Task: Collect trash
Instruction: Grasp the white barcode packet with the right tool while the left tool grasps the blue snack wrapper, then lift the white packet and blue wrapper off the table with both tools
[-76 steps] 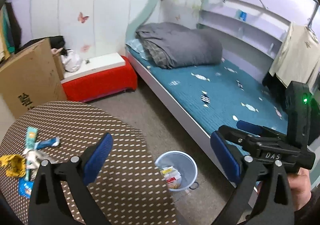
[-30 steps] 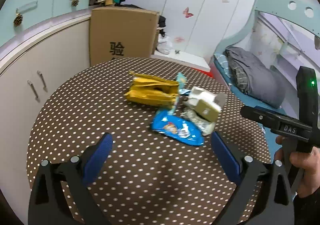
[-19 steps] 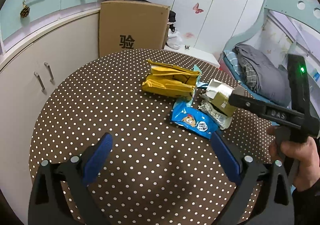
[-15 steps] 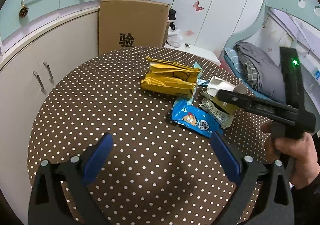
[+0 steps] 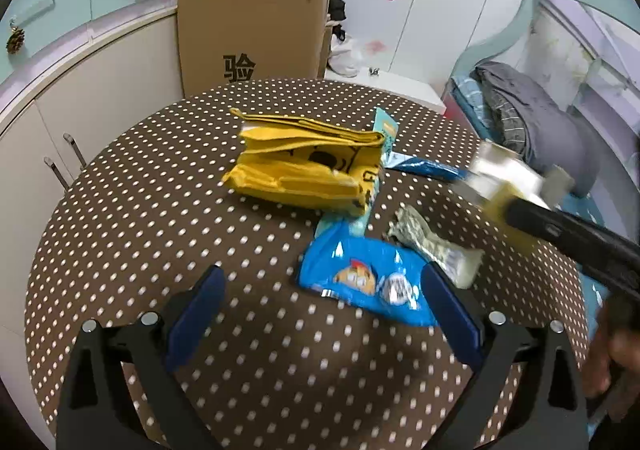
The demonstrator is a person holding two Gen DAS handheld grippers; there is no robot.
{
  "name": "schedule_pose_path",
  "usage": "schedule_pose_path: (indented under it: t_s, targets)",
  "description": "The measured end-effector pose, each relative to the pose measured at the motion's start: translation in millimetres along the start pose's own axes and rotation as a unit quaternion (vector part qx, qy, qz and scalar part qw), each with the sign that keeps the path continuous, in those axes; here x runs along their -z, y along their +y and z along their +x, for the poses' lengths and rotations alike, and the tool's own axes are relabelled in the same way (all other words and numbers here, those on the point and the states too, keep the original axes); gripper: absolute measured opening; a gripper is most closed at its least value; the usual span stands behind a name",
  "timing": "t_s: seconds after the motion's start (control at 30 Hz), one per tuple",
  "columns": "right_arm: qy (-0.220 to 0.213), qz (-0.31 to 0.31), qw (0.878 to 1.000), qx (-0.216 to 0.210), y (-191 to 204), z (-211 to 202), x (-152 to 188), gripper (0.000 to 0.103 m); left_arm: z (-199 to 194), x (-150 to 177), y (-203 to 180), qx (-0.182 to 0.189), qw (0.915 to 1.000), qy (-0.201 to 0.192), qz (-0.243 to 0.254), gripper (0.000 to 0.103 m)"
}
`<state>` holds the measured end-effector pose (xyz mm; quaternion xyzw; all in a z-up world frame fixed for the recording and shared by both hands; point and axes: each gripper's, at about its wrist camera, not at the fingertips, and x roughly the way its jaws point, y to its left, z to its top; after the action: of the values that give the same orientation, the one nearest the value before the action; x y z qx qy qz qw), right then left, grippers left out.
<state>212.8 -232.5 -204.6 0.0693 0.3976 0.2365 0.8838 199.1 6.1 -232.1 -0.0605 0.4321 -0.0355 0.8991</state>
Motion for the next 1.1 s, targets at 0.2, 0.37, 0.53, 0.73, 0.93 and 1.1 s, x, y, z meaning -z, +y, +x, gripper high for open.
schedule_pose_path:
  t_s: [0.2,0.37,0.53,0.73,0.93,1.1]
  targets:
    - [-0.007,0.004,1.000,0.008,-10,-19,8,0.042,23,-12,-5,-0.007,0.9997,0.021,-0.013,0.093]
    - [-0.010,0.007,1.000,0.006,-13,-27,13,0.042,17,-1,-7,0.000,0.9997,0.011,0.022,0.053]
    - [-0.011,0.012,1.000,0.002,-16,-31,18,0.042,1,20,3,0.024,0.9987,0.005,0.044,0.031]
    - [-0.013,0.016,1.000,0.001,-17,-38,25,0.042,-6,25,10,0.026,0.9981,-0.001,0.056,0.073]
    - [-0.018,0.019,1.000,0.006,-21,-49,28,0.042,4,9,3,0.028,0.9973,-0.012,0.067,0.064]
    - [-0.024,0.021,0.999,0.011,-24,-58,30,0.042,0,18,-6,0.052,0.9955,0.003,0.079,0.026]
